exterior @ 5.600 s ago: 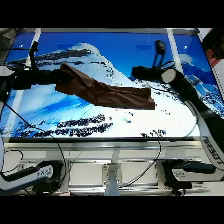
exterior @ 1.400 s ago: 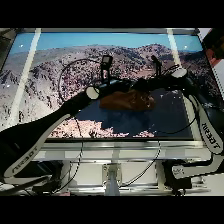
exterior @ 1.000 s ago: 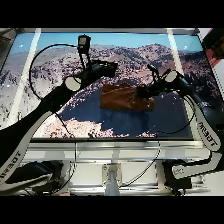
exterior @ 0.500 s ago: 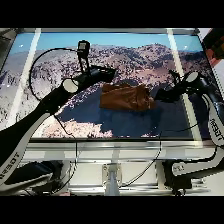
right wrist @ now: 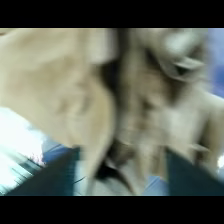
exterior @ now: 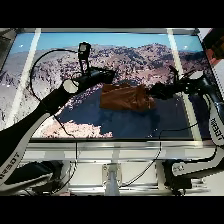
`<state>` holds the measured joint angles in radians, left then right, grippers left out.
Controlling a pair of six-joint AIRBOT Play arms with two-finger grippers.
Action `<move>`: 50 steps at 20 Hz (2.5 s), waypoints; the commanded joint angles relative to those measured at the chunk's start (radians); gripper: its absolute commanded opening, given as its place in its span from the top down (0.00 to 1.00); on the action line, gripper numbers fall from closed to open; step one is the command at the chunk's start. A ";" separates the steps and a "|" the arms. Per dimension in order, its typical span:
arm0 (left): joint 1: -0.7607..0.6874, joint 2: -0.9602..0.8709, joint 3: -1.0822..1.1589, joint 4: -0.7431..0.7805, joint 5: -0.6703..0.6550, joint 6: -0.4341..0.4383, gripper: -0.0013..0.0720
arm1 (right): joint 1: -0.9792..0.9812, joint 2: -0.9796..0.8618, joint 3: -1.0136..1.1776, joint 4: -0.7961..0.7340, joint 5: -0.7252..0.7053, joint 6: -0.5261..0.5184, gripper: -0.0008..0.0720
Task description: Fold the clothes and pants, and hang the long-sleeved shirts on hangers.
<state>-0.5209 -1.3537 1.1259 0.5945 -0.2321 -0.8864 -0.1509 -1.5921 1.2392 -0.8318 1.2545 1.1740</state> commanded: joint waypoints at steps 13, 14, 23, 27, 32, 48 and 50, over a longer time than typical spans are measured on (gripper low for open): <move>0.000 0.001 0.000 0.009 -0.080 0.000 0.17 | 0.274 -0.101 0.082 -0.388 -0.178 0.214 0.97; 0.000 0.001 0.000 0.008 -0.080 0.000 0.17 | 0.247 -0.101 0.082 -0.420 -0.134 0.214 0.97; 0.000 0.001 0.000 0.008 -0.080 0.000 0.17 | -0.046 -0.051 0.082 -0.453 0.074 0.182 0.97; 0.000 0.001 0.000 0.008 -0.080 0.000 0.17 | -0.074 -0.034 0.082 -0.013 0.139 -0.138 0.98; 0.000 0.001 0.000 0.008 -0.080 0.000 0.17 | -0.067 -0.038 0.082 0.116 0.011 -0.077 0.36; 0.001 0.001 0.000 0.008 -0.206 0.000 0.17 | -0.092 -0.222 0.082 -0.101 -0.007 0.037 0.19; 0.001 0.001 0.000 0.008 -0.207 0.000 0.17 | -0.092 -0.220 0.087 -0.117 -0.055 0.039 0.19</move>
<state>-0.5209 -1.3537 1.1259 0.6029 -0.4259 -0.8864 -0.2424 -1.8038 1.3228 -0.9169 1.2770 1.2133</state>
